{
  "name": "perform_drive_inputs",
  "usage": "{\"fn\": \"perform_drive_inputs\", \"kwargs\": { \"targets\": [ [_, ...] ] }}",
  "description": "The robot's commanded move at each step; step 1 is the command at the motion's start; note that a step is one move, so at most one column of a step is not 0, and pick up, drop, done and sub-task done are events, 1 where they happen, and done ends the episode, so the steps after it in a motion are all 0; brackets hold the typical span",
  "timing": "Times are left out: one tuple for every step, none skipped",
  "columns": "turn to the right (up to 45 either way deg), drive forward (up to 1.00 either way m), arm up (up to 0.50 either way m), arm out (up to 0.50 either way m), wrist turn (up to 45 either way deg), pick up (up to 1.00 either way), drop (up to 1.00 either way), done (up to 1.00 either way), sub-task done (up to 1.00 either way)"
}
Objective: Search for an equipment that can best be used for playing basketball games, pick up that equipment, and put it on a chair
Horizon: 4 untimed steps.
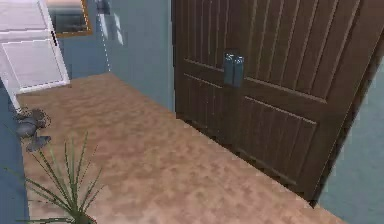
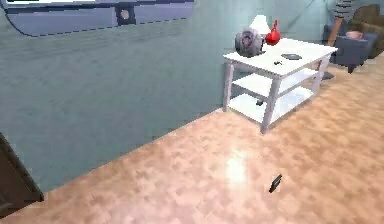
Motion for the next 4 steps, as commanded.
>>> {"fn": "perform_drive_inputs", "kwargs": {
  "targets": [
    [0.0, 0.90, 0.00, 0.00, 0.0, 0.00, 0.00, 0.00, 0.00],
    [-39.0, 0.00, 0.00, 0.00, 0.0, 0.00, 0.00, 0.00, 0.00],
    [0.0, 0.75, 0.00, 0.00, 0.0, 0.00, 0.00, 0.00, 0.00],
    [-3.0, 0.00, 0.00, 0.00, 0.0, 0.00, 0.00, 0.00, 0.00]
  ]
}}
